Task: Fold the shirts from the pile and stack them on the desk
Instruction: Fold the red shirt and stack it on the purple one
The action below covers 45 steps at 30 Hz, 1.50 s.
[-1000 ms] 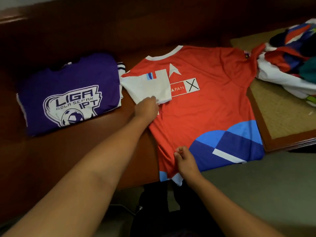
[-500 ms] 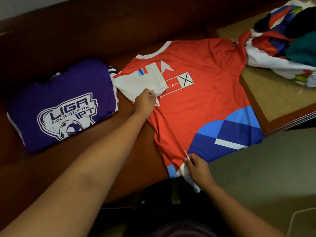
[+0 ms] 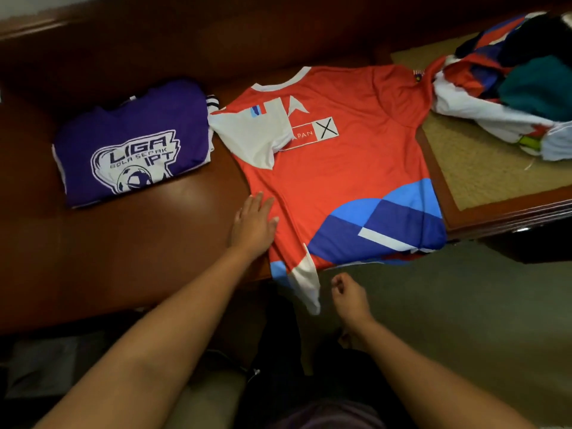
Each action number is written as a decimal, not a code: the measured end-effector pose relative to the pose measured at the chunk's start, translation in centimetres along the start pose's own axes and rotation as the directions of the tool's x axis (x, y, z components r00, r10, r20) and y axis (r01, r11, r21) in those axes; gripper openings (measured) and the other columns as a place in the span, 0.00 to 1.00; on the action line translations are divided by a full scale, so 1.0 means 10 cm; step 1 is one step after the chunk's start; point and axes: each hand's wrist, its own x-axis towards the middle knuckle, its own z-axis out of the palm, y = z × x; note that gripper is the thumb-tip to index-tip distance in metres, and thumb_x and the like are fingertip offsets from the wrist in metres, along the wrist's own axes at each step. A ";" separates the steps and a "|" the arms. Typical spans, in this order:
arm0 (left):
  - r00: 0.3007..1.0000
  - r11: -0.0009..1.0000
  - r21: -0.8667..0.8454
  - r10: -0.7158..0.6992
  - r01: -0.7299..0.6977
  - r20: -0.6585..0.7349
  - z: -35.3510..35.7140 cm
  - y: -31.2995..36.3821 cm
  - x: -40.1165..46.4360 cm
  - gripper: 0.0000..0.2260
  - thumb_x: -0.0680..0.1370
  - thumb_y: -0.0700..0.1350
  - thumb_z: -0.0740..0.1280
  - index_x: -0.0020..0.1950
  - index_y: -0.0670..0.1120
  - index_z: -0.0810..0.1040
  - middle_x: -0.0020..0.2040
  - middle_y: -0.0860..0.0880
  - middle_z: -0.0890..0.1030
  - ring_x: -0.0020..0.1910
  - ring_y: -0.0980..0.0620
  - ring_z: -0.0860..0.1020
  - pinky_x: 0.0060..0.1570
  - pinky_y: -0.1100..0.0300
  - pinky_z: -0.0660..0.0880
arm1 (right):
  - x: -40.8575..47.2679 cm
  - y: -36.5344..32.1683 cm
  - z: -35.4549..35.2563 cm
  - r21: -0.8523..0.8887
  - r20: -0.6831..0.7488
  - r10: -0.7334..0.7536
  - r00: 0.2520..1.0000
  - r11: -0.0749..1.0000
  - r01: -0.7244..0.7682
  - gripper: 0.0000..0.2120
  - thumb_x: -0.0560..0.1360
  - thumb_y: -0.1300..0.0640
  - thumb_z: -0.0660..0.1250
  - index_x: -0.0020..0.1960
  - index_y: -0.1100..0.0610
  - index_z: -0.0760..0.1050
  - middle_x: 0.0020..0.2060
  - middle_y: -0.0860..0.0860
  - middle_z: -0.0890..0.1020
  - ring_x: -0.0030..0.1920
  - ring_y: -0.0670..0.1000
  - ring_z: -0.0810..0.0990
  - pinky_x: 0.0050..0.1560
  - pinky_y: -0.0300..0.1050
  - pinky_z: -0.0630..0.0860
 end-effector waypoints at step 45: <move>0.702 0.177 -0.790 -0.598 0.587 0.388 0.85 0.59 -1.68 0.09 0.82 0.46 0.60 0.48 0.45 0.78 0.43 0.46 0.79 0.44 0.50 0.77 0.47 0.55 0.74 | 0.14 -0.83 0.19 -0.089 0.033 -0.200 0.979 0.975 0.202 0.13 0.79 0.58 0.60 0.58 0.65 0.75 0.56 0.62 0.79 0.57 0.61 0.77 0.51 0.46 0.71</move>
